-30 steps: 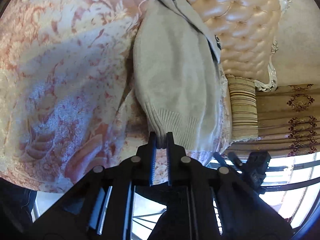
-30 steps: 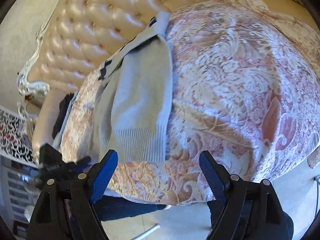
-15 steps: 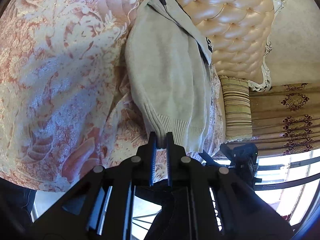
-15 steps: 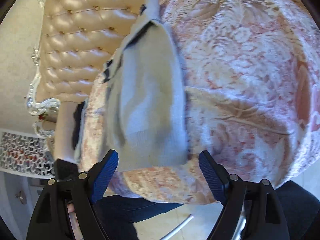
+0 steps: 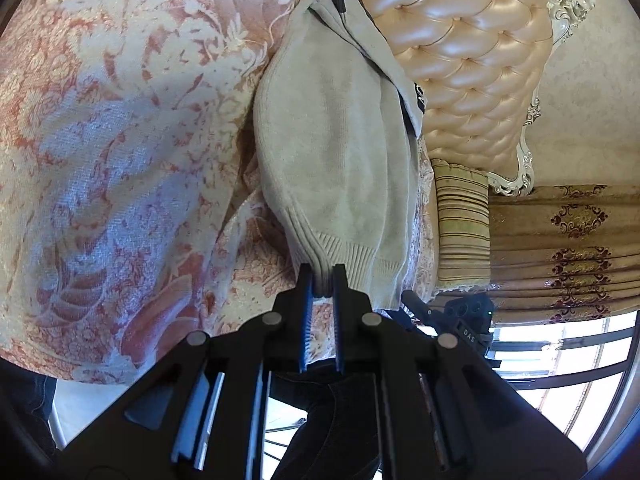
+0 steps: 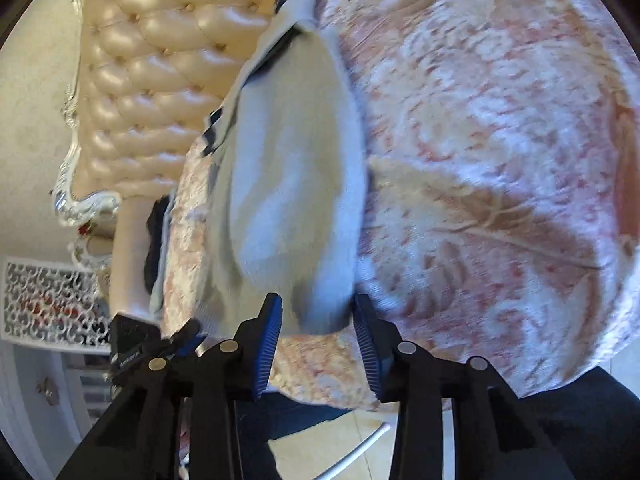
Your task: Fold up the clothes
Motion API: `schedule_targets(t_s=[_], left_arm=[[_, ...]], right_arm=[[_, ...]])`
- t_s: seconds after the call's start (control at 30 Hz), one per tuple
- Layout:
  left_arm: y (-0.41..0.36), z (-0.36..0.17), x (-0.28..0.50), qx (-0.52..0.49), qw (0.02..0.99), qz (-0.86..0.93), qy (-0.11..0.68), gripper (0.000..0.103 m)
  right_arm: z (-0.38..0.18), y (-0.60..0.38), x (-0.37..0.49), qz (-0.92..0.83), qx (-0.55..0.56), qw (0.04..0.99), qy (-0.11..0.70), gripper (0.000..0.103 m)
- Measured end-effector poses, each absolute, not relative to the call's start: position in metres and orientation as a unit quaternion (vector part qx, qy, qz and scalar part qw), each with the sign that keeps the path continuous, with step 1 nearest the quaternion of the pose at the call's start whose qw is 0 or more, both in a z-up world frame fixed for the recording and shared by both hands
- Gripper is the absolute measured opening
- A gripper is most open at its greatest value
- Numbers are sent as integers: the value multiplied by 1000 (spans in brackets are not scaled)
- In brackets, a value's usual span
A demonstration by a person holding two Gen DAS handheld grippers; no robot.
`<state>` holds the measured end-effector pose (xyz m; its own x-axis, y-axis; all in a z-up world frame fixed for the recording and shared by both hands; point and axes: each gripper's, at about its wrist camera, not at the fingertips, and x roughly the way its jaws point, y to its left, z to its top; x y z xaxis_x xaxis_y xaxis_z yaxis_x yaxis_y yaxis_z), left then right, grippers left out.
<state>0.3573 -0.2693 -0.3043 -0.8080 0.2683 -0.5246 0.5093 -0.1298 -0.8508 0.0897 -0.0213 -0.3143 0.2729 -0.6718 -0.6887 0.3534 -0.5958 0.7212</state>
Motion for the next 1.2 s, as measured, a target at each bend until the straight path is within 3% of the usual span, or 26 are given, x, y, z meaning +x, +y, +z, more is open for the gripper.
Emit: schedule_targets(t_s=[0.07,0.2,0.3,0.33,0.37,0.4,0.47,0.7,1.2], left_arm=[[-270,-304,358,297,86,-690,655,10],[-271,-303,361,291,84,-688,659,10],[-273,-301,363,285,83,-687,663,10],[-274,-301,364,284,84,-686,664,10],[-274,-300,364,284,84,-686,664,10],[-274,-299,364,285,86,-687,662,10],[-273,-297,364,289,89,-692,656,10],[-269,-269,361,293,91,-723,619,10],[-309,-194,325,266,56,-766,583,11]], right_arm=[[-315,-18,87,-590,671,431,-127,47],[-314,-21,86,-591,669,436,-118,50],[-311,-25,87,-588,666,443,-121,64],[-309,-28,89,-589,663,448,-115,64],[-307,-32,90,-589,660,454,-109,61],[-305,-34,91,-589,657,459,-103,41],[-302,-37,93,-586,654,469,-97,16],[-292,-27,90,-597,641,472,-105,12],[-212,-54,65,-628,589,498,-106,12]])
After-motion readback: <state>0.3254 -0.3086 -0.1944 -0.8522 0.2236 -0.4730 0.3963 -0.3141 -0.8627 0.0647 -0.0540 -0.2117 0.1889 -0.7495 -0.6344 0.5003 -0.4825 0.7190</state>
